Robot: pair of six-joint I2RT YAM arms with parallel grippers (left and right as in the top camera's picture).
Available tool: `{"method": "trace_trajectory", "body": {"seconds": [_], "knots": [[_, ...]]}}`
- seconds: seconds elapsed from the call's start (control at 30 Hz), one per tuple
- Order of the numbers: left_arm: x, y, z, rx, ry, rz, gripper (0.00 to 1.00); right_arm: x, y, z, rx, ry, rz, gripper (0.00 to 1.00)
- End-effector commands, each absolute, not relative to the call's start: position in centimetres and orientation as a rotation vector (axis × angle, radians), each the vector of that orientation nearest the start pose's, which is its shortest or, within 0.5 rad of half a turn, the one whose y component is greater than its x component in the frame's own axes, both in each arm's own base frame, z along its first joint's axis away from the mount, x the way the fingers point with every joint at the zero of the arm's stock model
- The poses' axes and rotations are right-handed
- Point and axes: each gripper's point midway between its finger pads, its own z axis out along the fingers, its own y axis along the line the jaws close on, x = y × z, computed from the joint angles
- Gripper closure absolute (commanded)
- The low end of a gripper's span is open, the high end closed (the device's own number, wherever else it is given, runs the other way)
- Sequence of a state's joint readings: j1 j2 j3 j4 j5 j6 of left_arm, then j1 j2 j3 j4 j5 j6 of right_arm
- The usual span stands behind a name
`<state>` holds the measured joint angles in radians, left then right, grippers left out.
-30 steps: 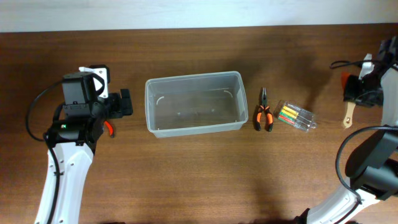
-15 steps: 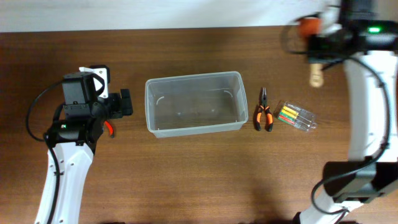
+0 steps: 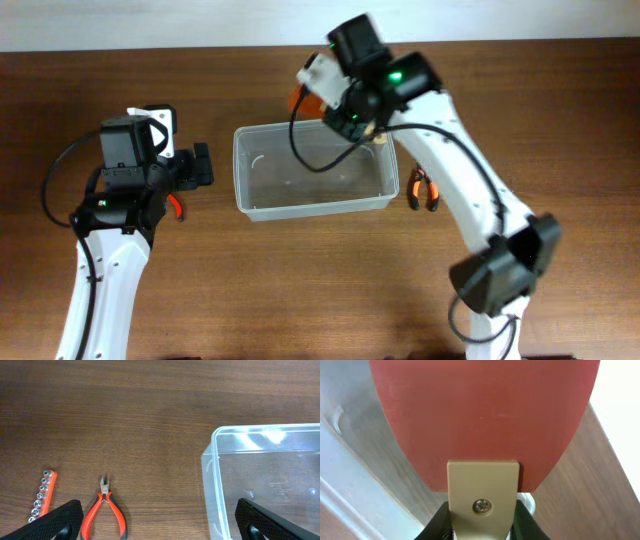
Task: Pack container
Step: 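Lift the scraper and lower it into the clear box, release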
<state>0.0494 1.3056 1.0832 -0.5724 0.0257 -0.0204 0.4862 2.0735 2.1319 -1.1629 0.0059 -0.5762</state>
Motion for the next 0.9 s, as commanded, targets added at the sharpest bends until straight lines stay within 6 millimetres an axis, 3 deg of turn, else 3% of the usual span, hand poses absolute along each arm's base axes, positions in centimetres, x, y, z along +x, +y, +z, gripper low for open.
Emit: {"method": "trace_trajectory", "body": {"seconds": [0.0,0.1,0.23,0.5,0.6,0.77,0.87], "knots": [[37.9,1.8,20.3,-0.091,2.35,-0.009,0.01,45.1,23.0,16.9,-1.518,2.276,-0.078,0.96],[37.9,1.8,20.3,-0.091,2.35,-0.009,0.01,45.2,23.0,15.1,-1.535,2.312,-0.062,0.96],[37.9,1.8,20.3,-0.091,2.35,-0.009,0.01,44.8,23.5,14.8,-1.562,2.306,-0.032,0.96],[37.9,1.8,20.3,-0.091,2.35,-0.009,0.01,43.8,24.8,12.4,-1.859,2.137,0.063,0.95],[37.9,1.8,20.3,-0.091,2.35,-0.009,0.01,43.7,25.1,11.4,-1.959,2.064,0.077,0.85],[37.9,1.8,20.3,-0.091,2.35,-0.009,0.01,43.7,25.0,10.6,-2.007,2.041,0.07,0.78],[37.9,1.8,20.3,-0.091,2.35,-0.009,0.01,44.1,24.4,11.0,-1.991,2.059,0.016,0.56]]}}
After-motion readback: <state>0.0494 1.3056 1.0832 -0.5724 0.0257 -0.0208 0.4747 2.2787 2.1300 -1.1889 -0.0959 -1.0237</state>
